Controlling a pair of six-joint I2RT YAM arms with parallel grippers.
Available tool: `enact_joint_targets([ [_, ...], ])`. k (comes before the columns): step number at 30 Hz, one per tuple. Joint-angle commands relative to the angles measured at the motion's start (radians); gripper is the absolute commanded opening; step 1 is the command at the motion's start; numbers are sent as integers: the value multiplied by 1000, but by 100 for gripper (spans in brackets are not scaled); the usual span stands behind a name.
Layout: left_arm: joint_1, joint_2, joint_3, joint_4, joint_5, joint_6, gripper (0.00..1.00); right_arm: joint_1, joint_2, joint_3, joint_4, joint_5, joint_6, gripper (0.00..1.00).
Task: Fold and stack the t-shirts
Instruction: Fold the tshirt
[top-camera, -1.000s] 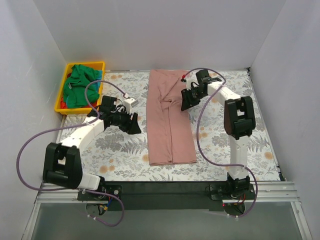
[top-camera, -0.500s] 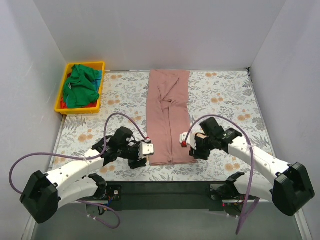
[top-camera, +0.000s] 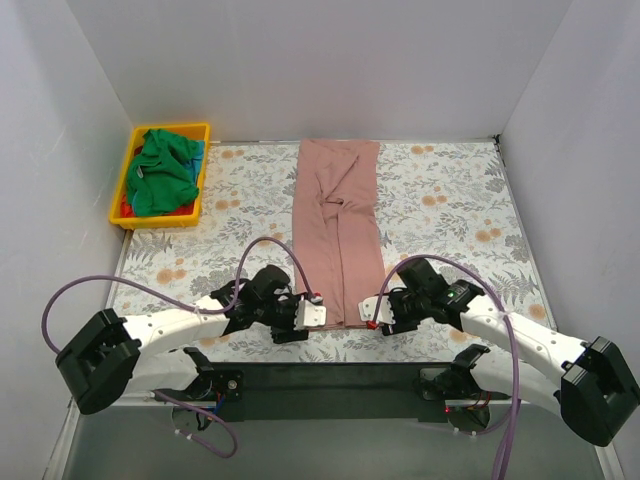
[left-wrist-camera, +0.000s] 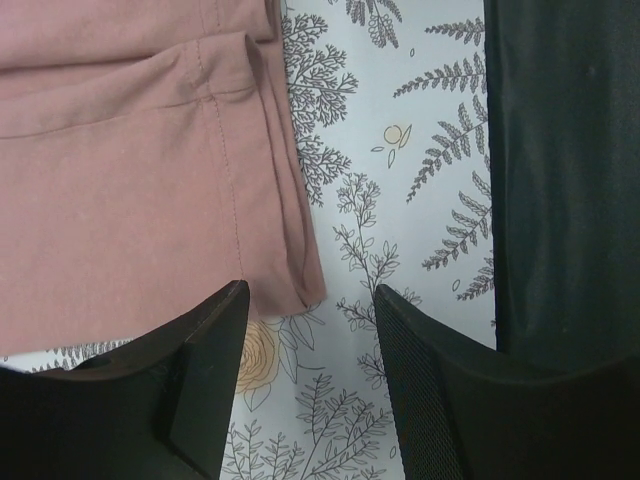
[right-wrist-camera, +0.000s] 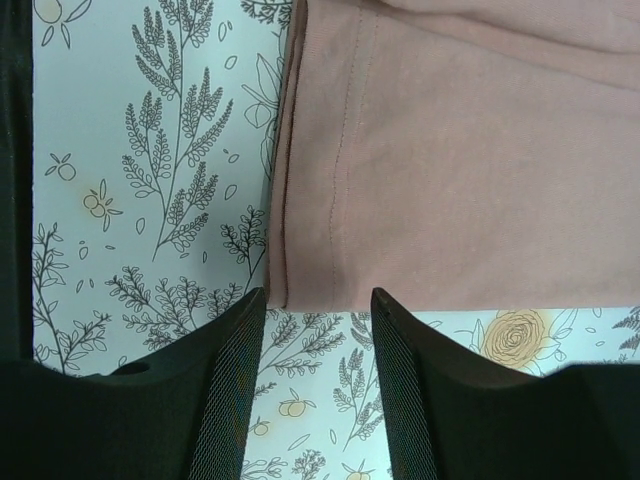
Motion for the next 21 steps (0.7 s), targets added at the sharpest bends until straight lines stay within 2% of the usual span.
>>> enact_joint_targets([
  [1, -20, 12, 24, 59, -13, -8, 52, 19, 2, -8, 34, -5, -35, 53],
  [15, -39, 85, -8, 68, -76, -8, 49, 42, 83, -86, 54, 35, -55, 49],
  [19, -39, 111, 4, 44, -84, -9, 37, 45, 109, -88, 46, 43, -49, 35],
  [20, -39, 114, 7, 33, -82, -8, 33, 43, 112, -90, 44, 46, -47, 28],
  [21, -39, 119, 8, 28, -84, -3, 26, 45, 117, -93, 44, 47, -44, 25],
])
